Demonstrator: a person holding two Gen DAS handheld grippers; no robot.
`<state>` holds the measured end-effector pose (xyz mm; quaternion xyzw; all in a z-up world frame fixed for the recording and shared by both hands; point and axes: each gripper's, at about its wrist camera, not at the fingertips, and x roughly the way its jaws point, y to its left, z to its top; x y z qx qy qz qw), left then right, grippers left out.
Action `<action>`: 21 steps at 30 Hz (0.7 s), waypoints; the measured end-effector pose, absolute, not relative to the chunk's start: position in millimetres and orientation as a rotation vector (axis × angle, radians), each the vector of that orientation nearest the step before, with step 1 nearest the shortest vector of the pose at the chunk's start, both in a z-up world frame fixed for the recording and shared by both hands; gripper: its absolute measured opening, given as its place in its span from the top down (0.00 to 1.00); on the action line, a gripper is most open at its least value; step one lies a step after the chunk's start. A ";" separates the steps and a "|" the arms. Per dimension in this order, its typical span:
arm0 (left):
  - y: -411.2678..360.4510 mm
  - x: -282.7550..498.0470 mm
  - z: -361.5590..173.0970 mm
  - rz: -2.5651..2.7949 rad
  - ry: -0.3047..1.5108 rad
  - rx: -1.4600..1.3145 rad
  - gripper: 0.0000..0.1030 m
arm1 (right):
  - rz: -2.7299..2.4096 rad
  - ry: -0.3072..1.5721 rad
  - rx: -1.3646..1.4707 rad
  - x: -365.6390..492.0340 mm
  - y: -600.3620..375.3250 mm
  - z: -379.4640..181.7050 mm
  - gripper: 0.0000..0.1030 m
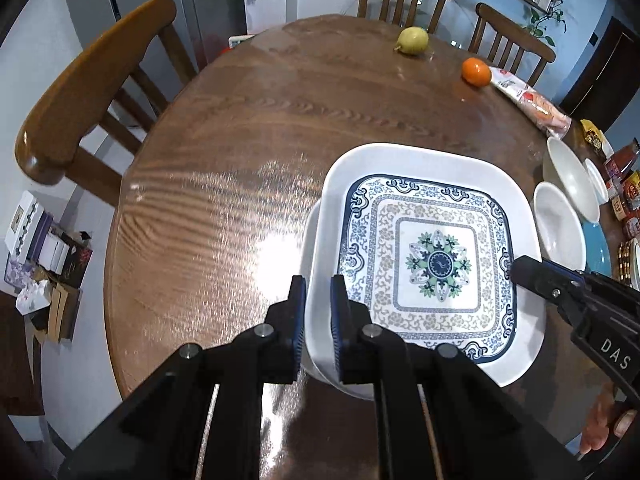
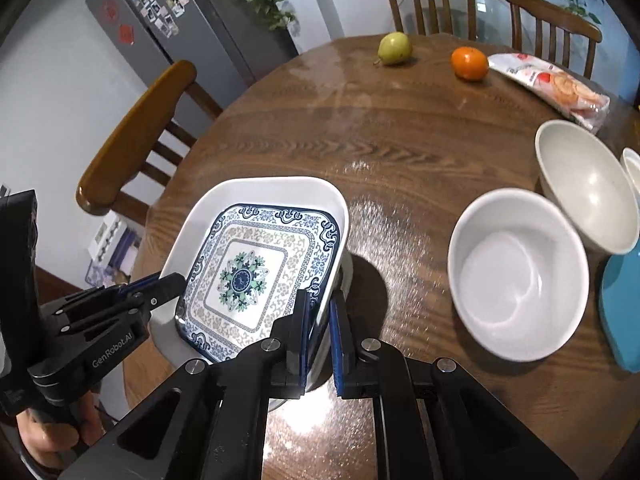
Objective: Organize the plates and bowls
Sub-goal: 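Lower the left gripper's plate onto the right gripper's plate, stacking them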
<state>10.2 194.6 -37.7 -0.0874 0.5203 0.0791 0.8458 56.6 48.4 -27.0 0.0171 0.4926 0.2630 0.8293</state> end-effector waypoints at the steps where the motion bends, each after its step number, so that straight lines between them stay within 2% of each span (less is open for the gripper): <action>1: 194.3 8.5 -39.5 0.168 1.102 -0.187 0.90 | 0.557 1.050 0.035 54.9 48.5 -28.8 0.90; 21: 197.8 9.6 -66.3 0.193 1.157 -0.132 0.89 | 0.544 1.131 0.003 52.5 61.4 -59.4 0.88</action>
